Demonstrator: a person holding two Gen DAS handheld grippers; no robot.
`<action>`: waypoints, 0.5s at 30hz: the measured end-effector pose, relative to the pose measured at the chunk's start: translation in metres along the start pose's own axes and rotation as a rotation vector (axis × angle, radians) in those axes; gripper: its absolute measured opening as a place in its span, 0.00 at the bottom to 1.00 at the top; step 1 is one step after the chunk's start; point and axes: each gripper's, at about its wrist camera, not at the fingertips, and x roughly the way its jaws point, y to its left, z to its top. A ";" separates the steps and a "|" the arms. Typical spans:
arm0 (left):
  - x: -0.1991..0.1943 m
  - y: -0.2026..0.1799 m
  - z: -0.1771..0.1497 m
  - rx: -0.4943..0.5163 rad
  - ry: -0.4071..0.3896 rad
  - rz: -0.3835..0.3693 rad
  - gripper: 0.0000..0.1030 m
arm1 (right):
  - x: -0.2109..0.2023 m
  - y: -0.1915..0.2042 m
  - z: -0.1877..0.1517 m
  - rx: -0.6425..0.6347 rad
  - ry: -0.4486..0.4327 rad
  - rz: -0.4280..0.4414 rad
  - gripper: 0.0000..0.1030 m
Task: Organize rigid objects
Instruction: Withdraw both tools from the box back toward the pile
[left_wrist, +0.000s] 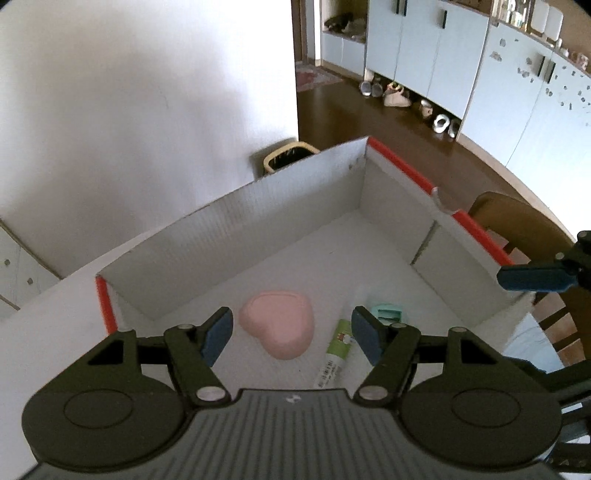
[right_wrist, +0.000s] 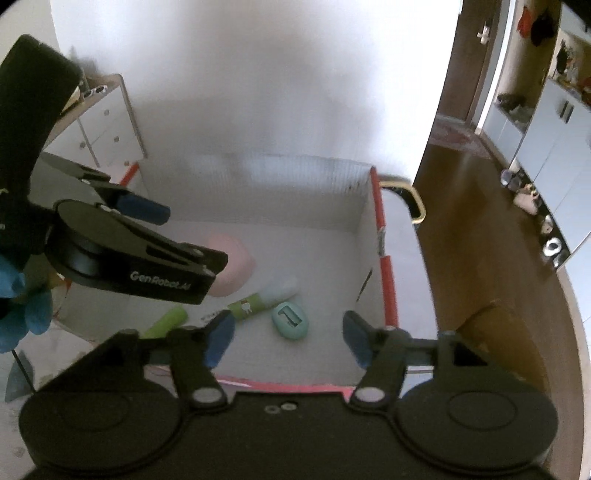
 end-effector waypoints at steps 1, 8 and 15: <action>-0.004 -0.001 -0.001 0.001 -0.007 -0.002 0.68 | -0.004 0.000 -0.001 0.000 -0.005 0.000 0.63; -0.034 -0.005 -0.014 0.008 -0.056 -0.017 0.68 | -0.030 0.005 -0.009 0.024 -0.050 -0.001 0.67; -0.071 -0.009 -0.035 0.016 -0.107 -0.042 0.69 | -0.062 0.014 -0.026 0.040 -0.105 0.013 0.73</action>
